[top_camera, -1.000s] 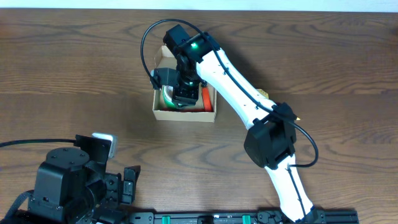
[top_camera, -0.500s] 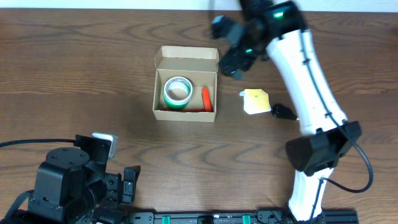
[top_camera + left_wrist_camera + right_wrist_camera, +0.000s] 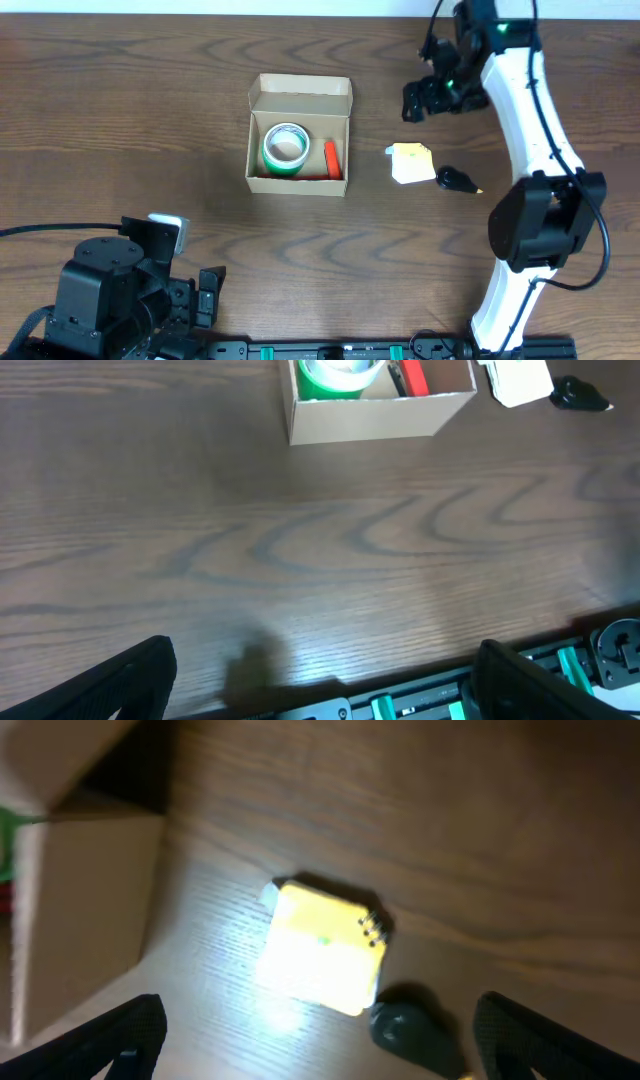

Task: Pack container
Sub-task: 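Move the right gripper to the yellow spiral notepad and grasp it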

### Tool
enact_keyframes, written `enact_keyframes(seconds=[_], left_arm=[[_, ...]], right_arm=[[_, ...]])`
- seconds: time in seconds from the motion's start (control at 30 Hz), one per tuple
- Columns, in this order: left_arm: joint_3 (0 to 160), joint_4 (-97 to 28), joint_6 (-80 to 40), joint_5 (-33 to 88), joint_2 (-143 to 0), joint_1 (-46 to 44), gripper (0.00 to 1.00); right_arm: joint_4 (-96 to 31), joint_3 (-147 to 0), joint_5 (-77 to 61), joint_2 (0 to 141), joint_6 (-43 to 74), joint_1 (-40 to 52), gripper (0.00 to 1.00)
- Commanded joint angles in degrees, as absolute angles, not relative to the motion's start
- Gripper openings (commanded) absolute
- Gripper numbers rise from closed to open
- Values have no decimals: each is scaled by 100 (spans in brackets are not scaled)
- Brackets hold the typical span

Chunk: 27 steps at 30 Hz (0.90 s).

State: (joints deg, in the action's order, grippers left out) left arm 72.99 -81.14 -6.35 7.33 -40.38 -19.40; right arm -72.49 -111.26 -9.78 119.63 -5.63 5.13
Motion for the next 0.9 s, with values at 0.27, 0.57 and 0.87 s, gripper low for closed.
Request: enact_keyframes(seconds=[0.27, 0.57, 0.87], left_arm=[[7295, -8136, -666, 746, -4045, -1953, 95], [7295, -8136, -666, 746, -4045, -1953, 95], [7295, -8136, -666, 749, -4045, -1953, 95]], right_arm=[[-5927, -9590, -604, 12033, 499, 904, 99], [-5172, -8656, -154, 12033, 967, 1055, 99], [-4847, -8324, 49, 12033, 1118, 1059, 99]])
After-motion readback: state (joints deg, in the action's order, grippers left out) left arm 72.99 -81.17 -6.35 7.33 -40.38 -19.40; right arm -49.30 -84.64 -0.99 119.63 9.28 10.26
